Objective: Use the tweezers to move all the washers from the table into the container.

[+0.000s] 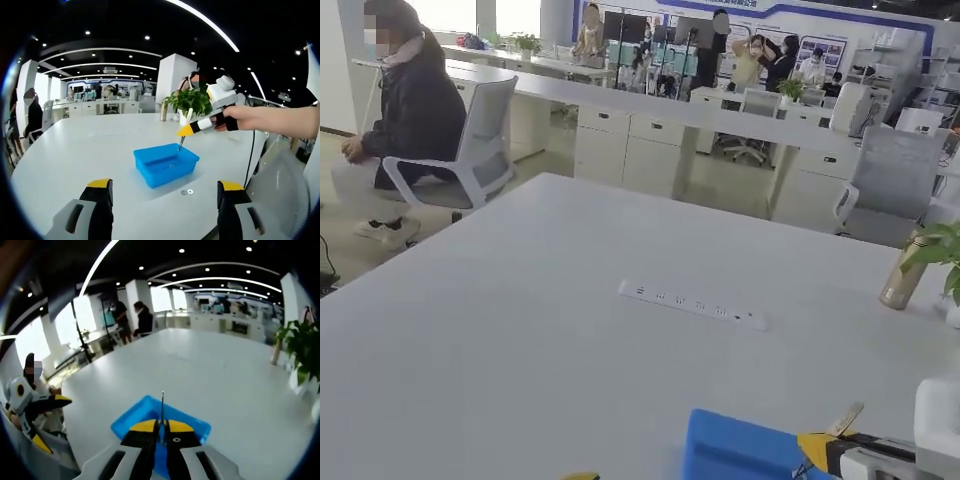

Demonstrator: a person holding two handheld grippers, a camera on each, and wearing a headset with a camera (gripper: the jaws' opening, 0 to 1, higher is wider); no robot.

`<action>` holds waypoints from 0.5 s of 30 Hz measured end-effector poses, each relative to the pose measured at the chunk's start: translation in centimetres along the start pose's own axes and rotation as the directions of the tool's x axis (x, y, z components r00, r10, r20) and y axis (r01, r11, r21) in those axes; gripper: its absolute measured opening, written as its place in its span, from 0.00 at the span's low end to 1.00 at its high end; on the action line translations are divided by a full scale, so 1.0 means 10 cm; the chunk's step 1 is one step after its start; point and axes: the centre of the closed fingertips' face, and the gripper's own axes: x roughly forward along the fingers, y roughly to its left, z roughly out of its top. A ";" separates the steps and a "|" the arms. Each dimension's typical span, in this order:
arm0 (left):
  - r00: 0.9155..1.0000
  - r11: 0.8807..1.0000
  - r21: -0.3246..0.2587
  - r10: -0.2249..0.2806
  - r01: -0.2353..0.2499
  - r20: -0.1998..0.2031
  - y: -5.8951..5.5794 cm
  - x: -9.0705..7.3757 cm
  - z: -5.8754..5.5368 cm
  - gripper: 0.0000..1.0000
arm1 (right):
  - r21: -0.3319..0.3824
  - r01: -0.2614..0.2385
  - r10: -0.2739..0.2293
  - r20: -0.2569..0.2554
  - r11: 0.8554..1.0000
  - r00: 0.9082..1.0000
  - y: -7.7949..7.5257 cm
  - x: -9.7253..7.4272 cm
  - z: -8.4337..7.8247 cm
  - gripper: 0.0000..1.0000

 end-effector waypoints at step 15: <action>1.000 1.000 0.016 0.013 -0.013 -0.004 0.02 0.00 0.00 0.86 | 0.058 -0.032 0.033 -0.010 0.998 0.999 -0.01 0.05 -0.01 0.03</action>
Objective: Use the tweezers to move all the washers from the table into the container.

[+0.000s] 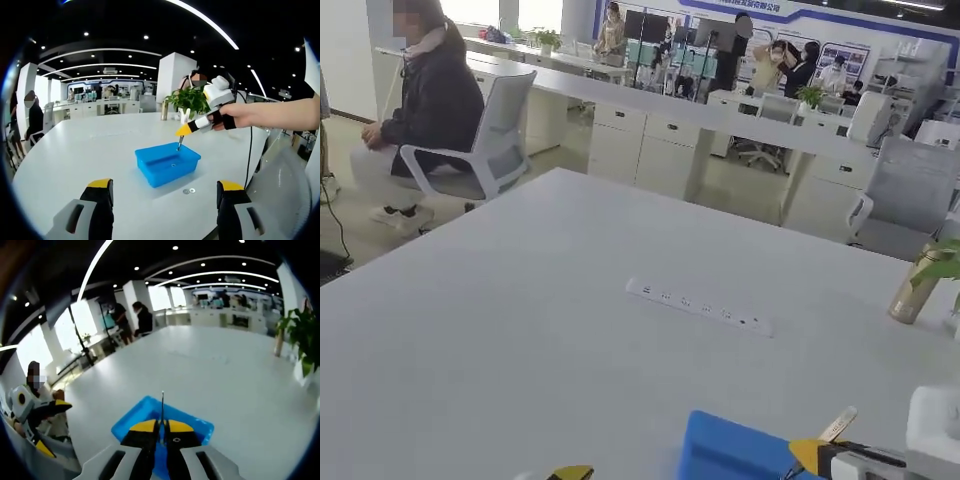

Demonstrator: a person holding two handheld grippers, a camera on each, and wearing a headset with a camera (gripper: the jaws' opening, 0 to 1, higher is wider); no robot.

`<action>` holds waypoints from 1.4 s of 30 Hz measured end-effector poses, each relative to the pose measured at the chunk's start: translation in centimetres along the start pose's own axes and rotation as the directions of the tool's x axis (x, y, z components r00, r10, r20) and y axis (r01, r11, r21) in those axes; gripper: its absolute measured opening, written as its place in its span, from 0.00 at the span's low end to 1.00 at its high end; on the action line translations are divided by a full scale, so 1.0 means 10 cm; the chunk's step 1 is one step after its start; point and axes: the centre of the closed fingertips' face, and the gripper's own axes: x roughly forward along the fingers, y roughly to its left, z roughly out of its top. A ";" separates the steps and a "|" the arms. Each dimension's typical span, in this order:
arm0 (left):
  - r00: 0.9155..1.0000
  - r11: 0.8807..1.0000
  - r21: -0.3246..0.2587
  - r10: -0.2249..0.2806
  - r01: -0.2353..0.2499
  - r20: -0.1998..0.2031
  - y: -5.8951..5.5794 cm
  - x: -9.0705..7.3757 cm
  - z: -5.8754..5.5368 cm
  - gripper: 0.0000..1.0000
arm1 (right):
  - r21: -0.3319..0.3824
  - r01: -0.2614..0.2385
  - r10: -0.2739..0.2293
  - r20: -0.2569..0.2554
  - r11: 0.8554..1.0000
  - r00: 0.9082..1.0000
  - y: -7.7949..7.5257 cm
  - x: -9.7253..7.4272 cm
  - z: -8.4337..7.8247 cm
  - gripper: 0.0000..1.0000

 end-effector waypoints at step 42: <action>1.000 1.000 0.012 -0.010 0.011 -0.028 -0.03 0.00 -0.03 0.83 | 0.012 -0.042 0.043 -0.079 0.999 0.996 0.06 0.56 -0.26 0.03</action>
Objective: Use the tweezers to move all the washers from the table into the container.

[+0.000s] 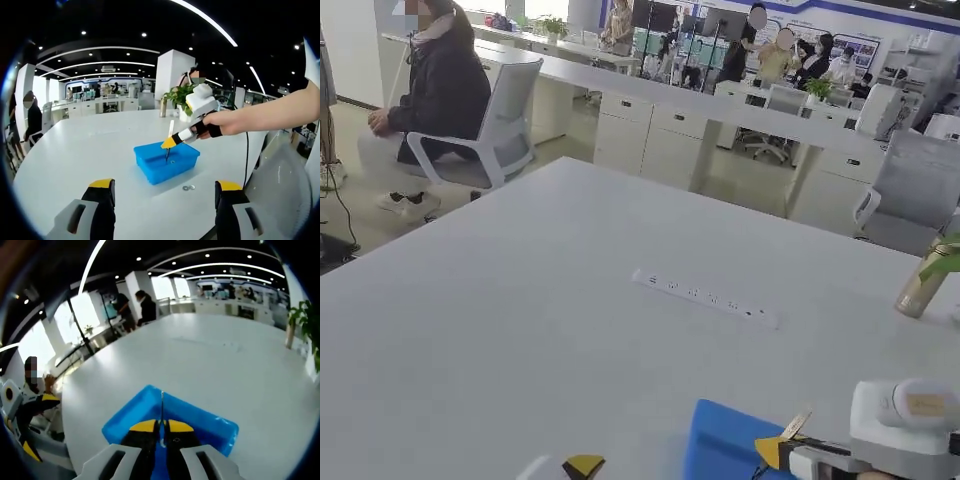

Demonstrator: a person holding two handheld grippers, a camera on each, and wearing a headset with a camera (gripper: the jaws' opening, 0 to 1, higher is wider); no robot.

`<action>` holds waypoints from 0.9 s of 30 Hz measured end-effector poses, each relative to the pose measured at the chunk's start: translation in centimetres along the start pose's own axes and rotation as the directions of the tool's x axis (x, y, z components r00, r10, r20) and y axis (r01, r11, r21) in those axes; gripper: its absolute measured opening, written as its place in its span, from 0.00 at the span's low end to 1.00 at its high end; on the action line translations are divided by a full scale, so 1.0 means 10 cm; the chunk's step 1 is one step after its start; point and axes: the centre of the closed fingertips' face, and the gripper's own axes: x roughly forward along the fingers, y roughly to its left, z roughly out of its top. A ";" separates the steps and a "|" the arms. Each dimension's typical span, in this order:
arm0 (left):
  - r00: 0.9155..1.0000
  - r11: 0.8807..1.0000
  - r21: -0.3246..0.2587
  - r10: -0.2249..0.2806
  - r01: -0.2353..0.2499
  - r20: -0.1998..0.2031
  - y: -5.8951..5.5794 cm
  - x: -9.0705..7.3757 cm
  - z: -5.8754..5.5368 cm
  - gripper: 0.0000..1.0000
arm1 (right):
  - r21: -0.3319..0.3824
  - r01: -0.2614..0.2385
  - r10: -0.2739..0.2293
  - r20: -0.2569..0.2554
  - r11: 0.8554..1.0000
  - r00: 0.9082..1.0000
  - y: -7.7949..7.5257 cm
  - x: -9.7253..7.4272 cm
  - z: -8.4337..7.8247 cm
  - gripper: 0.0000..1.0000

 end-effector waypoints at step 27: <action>1.000 1.000 0.008 0.000 0.000 -0.024 0.01 0.01 -0.05 0.82 | -0.056 0.015 -0.018 -0.047 0.998 0.999 0.02 0.09 -0.10 0.03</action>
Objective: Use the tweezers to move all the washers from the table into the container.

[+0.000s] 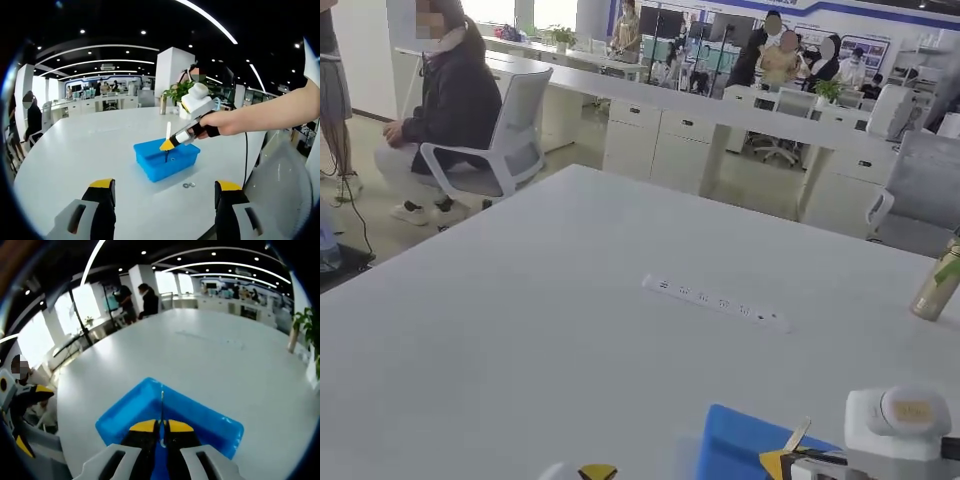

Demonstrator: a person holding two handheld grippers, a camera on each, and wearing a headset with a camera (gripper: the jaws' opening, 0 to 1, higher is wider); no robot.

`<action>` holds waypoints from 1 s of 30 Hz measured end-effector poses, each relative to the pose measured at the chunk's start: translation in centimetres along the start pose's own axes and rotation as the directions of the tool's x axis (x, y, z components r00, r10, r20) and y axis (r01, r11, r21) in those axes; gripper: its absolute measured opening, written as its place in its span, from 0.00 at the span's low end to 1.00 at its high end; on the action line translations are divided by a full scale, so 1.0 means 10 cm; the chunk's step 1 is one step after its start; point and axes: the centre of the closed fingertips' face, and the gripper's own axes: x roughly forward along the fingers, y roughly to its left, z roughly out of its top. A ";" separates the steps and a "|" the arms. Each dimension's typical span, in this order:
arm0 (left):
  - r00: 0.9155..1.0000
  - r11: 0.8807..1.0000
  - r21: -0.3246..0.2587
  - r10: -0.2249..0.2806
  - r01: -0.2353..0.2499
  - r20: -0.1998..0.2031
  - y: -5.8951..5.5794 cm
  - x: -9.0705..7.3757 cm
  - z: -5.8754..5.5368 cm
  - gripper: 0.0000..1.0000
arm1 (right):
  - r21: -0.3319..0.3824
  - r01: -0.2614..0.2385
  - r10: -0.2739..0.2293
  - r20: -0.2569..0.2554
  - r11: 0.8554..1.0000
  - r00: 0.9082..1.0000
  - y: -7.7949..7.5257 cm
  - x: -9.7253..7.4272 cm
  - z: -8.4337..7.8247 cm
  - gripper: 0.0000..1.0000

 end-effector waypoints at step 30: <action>1.000 1.000 0.003 -0.027 0.027 -0.011 -0.07 0.01 -0.01 0.82 | -0.101 0.004 0.010 0.140 0.995 0.990 0.25 -0.61 0.33 0.03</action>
